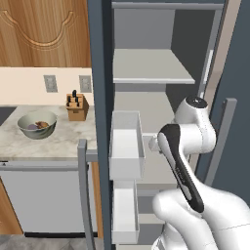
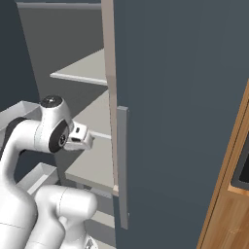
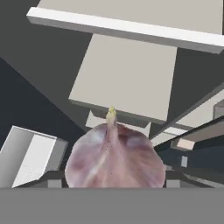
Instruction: Take the eggplant, chicken drumstick, and garlic from the freezer and place them in the bowl on the counter.
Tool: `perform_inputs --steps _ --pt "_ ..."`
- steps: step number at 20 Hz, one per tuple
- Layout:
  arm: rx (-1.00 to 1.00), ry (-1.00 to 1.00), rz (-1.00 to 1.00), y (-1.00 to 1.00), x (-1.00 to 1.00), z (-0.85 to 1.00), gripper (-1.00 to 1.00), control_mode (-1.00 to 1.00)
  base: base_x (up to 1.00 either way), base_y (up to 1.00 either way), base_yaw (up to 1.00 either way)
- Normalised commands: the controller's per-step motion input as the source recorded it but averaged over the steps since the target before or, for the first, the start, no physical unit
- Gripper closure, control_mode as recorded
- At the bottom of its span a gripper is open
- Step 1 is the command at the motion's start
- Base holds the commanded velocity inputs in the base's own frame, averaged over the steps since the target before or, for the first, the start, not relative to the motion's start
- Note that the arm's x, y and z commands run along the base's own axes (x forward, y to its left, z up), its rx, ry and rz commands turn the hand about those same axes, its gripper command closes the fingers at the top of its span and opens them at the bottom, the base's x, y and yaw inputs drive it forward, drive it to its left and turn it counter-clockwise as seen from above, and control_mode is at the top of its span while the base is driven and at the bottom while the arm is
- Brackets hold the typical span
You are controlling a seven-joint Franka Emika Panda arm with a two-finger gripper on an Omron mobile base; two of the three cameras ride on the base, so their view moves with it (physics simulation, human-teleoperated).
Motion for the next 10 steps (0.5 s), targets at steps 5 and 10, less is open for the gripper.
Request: perform_inputs --steps 5,10 --pt "-0.03 0.22 0.00 0.00 -0.15 0.04 1.00 -1.00 0.00 0.00 0.00" --pt "0.00 0.03 0.00 -0.04 -0.32 0.00 1.00 -1.00 0.00 0.00 0.00"
